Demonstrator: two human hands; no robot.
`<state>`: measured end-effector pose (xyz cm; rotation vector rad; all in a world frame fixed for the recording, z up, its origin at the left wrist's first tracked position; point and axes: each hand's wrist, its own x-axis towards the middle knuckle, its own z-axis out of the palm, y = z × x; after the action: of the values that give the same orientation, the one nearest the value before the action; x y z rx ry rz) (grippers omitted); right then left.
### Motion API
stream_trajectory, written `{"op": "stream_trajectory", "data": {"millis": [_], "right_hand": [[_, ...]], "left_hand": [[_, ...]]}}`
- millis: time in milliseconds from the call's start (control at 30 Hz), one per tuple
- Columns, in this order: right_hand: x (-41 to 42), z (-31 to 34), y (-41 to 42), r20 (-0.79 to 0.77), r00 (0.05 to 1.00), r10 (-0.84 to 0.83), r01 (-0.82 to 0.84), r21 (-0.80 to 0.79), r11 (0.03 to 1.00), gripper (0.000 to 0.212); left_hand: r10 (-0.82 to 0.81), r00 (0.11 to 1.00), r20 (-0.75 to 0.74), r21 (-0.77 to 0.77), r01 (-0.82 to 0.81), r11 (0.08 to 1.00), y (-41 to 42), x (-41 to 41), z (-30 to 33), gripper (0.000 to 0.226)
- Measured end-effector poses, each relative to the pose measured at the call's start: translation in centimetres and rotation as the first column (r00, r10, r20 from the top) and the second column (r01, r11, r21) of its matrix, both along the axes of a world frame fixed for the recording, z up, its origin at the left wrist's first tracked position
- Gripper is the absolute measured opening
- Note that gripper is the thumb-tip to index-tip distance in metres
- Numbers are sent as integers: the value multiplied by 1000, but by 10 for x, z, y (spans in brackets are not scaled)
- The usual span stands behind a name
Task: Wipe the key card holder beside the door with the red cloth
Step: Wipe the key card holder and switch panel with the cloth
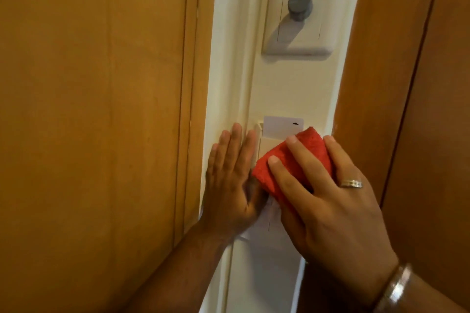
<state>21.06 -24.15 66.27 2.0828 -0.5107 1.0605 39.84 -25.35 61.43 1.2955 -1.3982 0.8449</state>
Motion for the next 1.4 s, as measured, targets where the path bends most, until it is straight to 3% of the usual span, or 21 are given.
{"op": "stream_trajectory", "data": {"millis": [167,367,567,767,900,1067,1233,1400], "right_hand": [[-8,10,-4,-102,991,-82,75,-75,994,65],[9,11,7,-152,978,-144,127,-111,986,61],[2,30,10,-99,976,-194,182,-116,976,60],[-5,27,11,-183,959,-217,205,-80,975,66],[-8,38,11,-112,963,-245,237,-77,968,67],[-12,22,11,-263,943,-204,203,-31,979,70],[-6,42,13,-209,947,-243,244,-22,970,62],[10,40,23,-279,934,-225,232,-9,973,41]], "left_hand": [[50,998,45,-36,-49,998,-9,5,-4,79],[26,1000,13,-57,-25,998,-9,2,-3,72],[38,999,16,-60,-36,998,-6,0,1,71],[69,997,22,-33,-68,997,-6,0,0,69],[98,995,35,-28,-97,995,-7,2,-1,77],[107,994,38,-23,-106,994,-9,1,-2,76],[86,996,28,-31,-85,996,-7,1,-1,76],[36,999,16,-44,-35,998,-5,0,0,72]]}}
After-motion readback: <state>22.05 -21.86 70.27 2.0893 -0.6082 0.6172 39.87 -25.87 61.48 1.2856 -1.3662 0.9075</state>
